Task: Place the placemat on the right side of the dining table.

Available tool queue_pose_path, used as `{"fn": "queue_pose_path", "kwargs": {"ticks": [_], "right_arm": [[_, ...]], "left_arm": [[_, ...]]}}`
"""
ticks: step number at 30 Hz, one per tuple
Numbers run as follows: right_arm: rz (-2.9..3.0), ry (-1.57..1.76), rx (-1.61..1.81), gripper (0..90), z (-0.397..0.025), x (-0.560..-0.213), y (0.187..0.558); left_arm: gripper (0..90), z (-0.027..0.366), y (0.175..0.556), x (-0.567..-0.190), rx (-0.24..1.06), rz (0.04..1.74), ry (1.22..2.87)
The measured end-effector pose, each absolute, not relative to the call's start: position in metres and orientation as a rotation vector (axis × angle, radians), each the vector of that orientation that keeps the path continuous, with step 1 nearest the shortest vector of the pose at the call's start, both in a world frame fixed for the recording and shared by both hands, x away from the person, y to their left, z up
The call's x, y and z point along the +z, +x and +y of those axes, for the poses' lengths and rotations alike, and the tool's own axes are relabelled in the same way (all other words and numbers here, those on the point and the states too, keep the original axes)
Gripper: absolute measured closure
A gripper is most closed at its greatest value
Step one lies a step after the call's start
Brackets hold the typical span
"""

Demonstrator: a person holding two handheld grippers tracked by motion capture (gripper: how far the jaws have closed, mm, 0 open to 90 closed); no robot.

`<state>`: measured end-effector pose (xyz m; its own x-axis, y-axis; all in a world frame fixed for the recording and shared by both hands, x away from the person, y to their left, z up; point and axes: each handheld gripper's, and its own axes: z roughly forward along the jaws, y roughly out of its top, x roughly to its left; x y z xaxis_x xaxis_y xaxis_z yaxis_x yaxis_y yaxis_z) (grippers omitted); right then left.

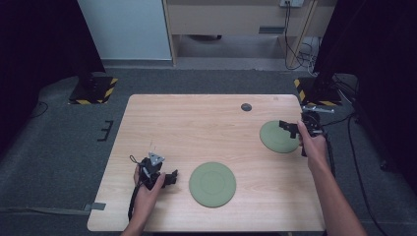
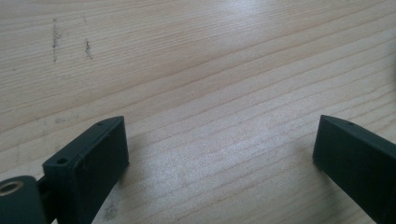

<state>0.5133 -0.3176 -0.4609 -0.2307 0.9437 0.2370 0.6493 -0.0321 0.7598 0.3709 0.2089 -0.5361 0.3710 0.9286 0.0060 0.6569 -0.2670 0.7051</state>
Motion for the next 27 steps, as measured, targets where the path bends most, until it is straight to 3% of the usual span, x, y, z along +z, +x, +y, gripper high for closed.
{"fn": "queue_pose_path", "kwargs": {"ticks": [27], "right_arm": [[1.891, 1.557, 1.194, 7.8, -0.306, -0.434, 0.487]], "left_arm": [[2.0, 0.209, 0.371, -0.536, 0.564, 1.362, 2.023]]}}
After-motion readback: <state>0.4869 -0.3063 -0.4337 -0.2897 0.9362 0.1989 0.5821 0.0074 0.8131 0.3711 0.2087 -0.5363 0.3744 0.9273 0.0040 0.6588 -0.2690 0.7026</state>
